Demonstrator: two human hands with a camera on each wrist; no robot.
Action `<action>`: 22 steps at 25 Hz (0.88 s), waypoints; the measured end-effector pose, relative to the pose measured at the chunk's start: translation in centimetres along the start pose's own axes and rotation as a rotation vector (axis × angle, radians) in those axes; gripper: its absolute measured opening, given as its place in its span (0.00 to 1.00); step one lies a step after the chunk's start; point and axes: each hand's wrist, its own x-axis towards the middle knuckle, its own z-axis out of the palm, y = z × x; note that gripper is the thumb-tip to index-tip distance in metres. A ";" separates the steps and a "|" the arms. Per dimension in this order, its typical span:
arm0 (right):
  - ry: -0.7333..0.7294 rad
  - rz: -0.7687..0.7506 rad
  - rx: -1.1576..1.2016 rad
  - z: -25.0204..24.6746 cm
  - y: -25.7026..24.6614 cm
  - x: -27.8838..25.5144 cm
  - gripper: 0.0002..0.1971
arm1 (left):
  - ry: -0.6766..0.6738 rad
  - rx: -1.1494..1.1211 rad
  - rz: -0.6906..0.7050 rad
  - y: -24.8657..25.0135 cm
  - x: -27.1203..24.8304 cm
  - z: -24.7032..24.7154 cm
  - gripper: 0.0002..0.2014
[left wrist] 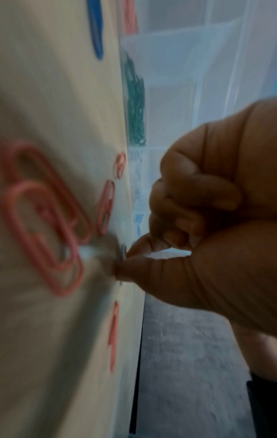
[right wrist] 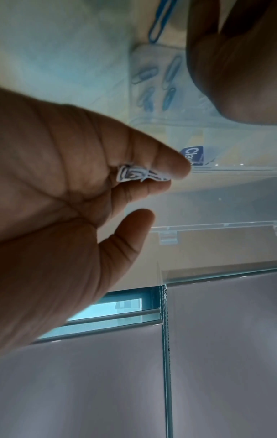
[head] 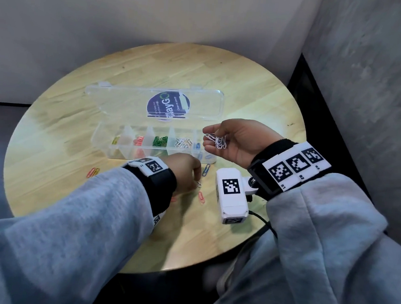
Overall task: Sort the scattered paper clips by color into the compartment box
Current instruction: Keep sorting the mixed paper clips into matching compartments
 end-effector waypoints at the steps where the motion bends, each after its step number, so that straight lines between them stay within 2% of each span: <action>1: -0.004 -0.002 0.024 0.1 0.0 0.2 0.12 | -0.013 0.029 0.017 -0.1 0.2 -0.1 0.04; 3: -0.005 -0.005 0.042 0.4 0.0 0.6 0.13 | -0.057 0.048 0.026 -0.3 0.5 -0.2 0.05; 6: 0.017 0.003 0.047 1.1 0.1 1.3 0.12 | -0.120 0.022 0.016 -1.1 0.5 -0.1 0.14; 10: 0.034 -0.007 0.033 2.2 0.0 2.4 0.09 | -0.147 -0.198 0.005 -3.5 -0.7 -0.9 0.08; 14: -0.014 -0.001 0.064 3.1 -0.1 3.4 0.03 | -0.069 -0.554 -0.087 -6.3 -1.9 -3.2 0.08; 16: -0.033 0.026 0.065 3.4 0.1 3.9 0.05 | 0.006 -0.683 -0.140 -7.2 -1.7 -4.5 0.08; 22: -0.060 0.053 -0.032 3.2 0.6 3.6 0.10 | 0.076 -0.681 -0.186 -6.0 0.2 -7.2 0.08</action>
